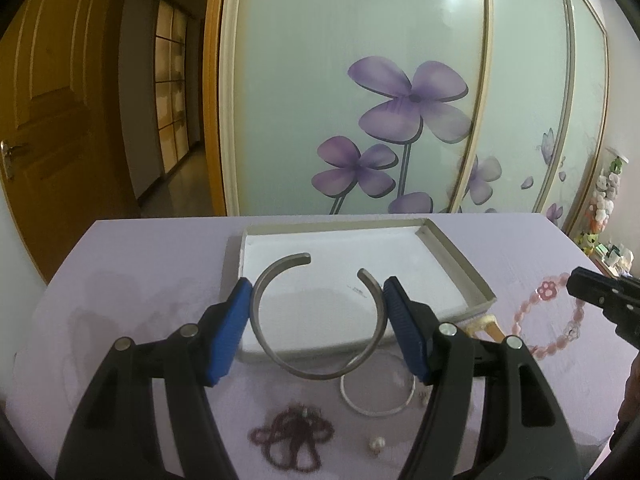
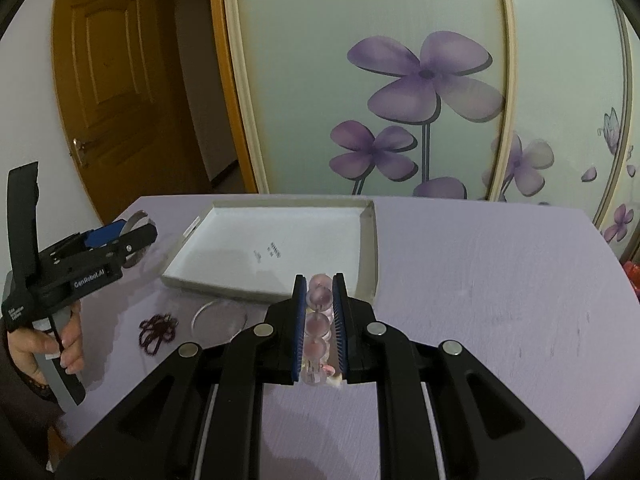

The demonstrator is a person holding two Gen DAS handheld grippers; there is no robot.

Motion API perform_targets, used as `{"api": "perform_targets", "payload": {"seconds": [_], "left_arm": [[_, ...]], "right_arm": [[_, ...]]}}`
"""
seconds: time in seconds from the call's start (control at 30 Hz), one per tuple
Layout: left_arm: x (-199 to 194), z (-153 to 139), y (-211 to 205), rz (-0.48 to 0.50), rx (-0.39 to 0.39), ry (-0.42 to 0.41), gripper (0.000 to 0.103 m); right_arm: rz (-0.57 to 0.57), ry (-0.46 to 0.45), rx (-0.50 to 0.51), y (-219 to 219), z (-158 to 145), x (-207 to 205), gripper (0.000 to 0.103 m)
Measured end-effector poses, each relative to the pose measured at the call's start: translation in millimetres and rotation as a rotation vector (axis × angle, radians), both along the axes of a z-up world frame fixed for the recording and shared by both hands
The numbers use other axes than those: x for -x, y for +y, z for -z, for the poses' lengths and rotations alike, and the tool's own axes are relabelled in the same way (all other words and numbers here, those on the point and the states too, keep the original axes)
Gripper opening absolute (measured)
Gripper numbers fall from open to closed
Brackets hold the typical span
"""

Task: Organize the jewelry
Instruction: 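Carry the cuff and pink bracelet with both tools over the white tray, then open the left tool to drop the cuff while the right tool releases the pink bracelet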

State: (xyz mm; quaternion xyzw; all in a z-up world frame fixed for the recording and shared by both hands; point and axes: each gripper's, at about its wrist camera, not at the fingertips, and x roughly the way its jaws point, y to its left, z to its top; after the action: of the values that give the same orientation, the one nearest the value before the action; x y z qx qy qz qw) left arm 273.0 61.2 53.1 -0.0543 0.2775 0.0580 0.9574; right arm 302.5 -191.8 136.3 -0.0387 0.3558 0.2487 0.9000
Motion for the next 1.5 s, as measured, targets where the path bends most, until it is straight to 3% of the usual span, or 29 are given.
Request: {"api": "perform_targets", "payload": {"seconds": [0.43, 0.73, 1.03, 1.1, 1.13, 1.17, 1.5], "left_arm": [[-73.2, 14.5, 11.8, -0.008, 0.005, 0.017, 0.067], [-115.8, 39.3, 22.3, -0.019, 0.004, 0.068, 0.067], [-132.3, 50.6, 33.1, -0.028, -0.009, 0.089, 0.067], [-135.2, 52.8, 32.6, -0.026, -0.007, 0.094, 0.067], [-136.3, 54.1, 32.8, -0.025, -0.005, 0.096, 0.067], [-137.8, 56.0, 32.6, -0.022, -0.004, 0.101, 0.067], [-146.9, 60.9, 25.2, -0.005, -0.013, 0.108, 0.067]], "right_arm": [[-0.025, 0.001, 0.024, 34.2, 7.8, -60.0, 0.014], [-0.060, 0.047, 0.027, 53.1, 34.2, -91.3, 0.014], [-0.092, 0.041, 0.044, 68.2, 49.8, -101.8, 0.015], [-0.100, 0.046, 0.047, 69.2, 51.7, -100.7, 0.026], [-0.100, 0.047, 0.043, 69.2, 51.9, -100.2, 0.044], [-0.101, 0.042, 0.038, 68.5, 51.6, -98.2, 0.052], [-0.099, 0.044, 0.022, 65.0, 50.2, -91.1, 0.052]]}}
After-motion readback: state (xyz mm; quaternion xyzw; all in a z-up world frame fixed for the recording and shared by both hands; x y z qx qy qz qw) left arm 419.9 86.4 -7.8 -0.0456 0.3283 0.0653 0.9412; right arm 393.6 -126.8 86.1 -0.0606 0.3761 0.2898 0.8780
